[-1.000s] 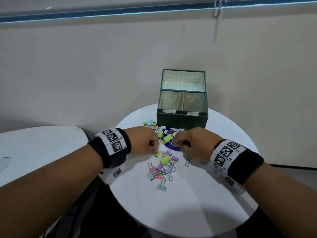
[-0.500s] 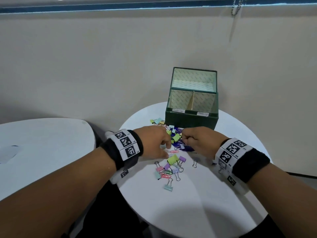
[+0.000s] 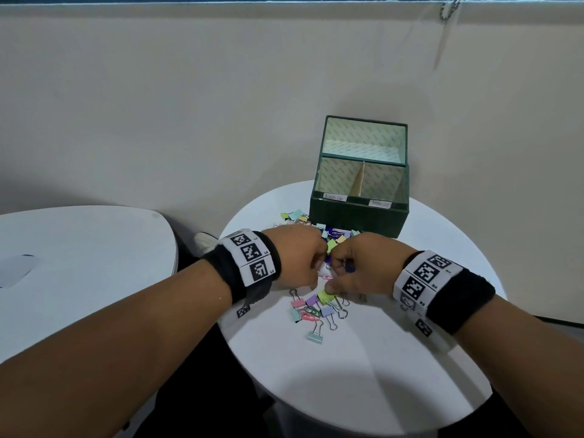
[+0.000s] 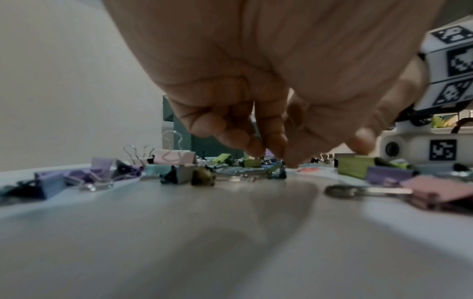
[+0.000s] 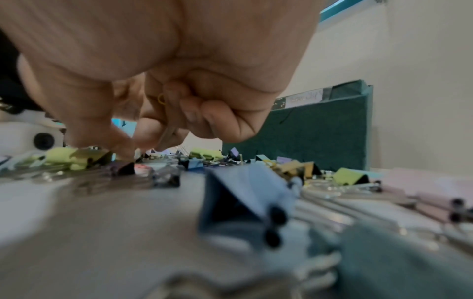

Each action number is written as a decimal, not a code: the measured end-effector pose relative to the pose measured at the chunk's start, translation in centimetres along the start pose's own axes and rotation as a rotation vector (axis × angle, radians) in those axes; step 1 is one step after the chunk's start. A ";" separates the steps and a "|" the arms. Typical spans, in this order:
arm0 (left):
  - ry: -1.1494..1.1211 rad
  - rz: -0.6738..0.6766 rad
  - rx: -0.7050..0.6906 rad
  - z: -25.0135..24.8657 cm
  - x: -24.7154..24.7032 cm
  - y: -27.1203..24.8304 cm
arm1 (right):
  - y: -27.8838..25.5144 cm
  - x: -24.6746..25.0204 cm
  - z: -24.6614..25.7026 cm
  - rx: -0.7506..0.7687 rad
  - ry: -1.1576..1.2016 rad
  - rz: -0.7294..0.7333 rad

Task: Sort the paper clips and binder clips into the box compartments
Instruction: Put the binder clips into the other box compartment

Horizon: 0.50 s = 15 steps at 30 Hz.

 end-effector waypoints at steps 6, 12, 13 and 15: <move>-0.115 -0.096 0.030 0.5 0.7 -0.2 | -0.4 0.3 -0.5 -0.003 -0.018 -0.074; -0.121 -0.032 0.040 0.5 0.8 -0.3 | -1.4 -0.2 -0.2 0.040 -0.038 -0.044; -0.117 -0.034 0.042 0.6 0.7 -0.1 | -1.5 -0.2 -0.3 0.025 -0.060 -0.049; -0.126 -0.022 0.069 0.7 0.5 0.0 | -1.5 -0.2 -0.5 -0.005 -0.096 -0.034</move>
Point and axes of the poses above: each hand's wrist, its own y-axis towards the middle knuckle, its own x-axis out of the back of the hand, z = x × y, the point moved 4 cm from there along y, towards the middle knuckle, and after that the axes turned 1 degree about -y, right-handed, at the moved point
